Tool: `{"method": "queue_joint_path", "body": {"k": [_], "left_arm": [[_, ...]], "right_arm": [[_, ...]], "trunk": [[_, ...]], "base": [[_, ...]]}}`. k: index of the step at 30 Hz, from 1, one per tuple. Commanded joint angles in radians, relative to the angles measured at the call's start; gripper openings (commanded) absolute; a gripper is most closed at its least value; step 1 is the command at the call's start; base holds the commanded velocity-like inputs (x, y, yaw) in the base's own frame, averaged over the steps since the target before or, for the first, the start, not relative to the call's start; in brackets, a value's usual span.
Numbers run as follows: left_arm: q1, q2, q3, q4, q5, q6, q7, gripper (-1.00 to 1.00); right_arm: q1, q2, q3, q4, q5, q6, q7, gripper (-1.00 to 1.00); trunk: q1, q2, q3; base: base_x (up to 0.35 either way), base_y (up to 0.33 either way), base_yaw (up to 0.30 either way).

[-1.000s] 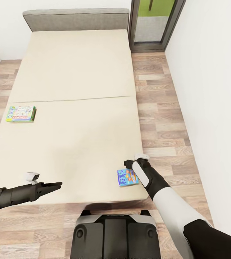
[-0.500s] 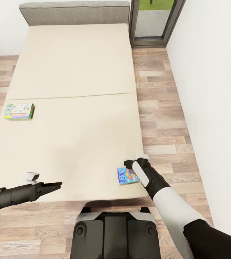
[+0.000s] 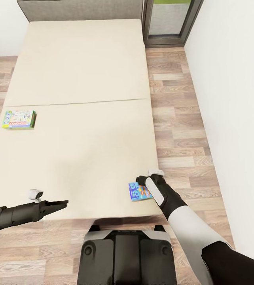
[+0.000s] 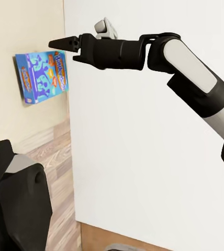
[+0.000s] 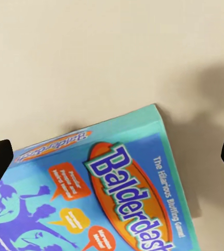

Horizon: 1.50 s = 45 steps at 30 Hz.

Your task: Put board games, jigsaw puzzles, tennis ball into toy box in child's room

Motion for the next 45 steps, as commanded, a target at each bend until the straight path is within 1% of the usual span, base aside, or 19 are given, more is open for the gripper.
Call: {"method": "queue_joint_path", "body": {"k": [1,7,14,30,45], "left_arm": [[0.000,0.000,0.000,0.000,-0.001,0.011,-0.004,1.00],[0.000,0.000,-0.003,0.000,-0.001,0.011,-0.004,1.00],[0.000,0.000,-0.005,0.000,-0.001,0.011,-0.004,1.00],[0.000,0.000,-0.005,0.000,-0.001,0.011,-0.004,1.00],[0.000,0.000,0.000,0.000,-0.001,0.011,-0.004,1.00]], "right_arm": [[-0.001,0.000,0.002,-0.001,-0.009,0.002,-0.009,1.00],[-0.005,0.000,0.002,-0.002,-0.009,0.003,-0.008,1.00],[-0.023,0.000,0.002,-0.002,-0.010,0.004,-0.008,1.00],[-0.036,0.000,0.001,-0.002,-0.010,0.005,-0.008,1.00],[-0.037,0.000,0.001,-0.001,-0.010,0.002,-0.008,1.00]], "trunk": [[0.001,-0.002,-0.003],[0.001,-0.002,-0.013],[0.001,-0.002,-0.024],[0.001,-0.002,-0.050],[0.001,-0.002,-0.055]], "base": [[0.000,0.000,0.000],[0.000,0.000,0.000],[0.000,0.000,0.000],[0.000,0.000,0.000],[0.000,0.000,0.000]]}}
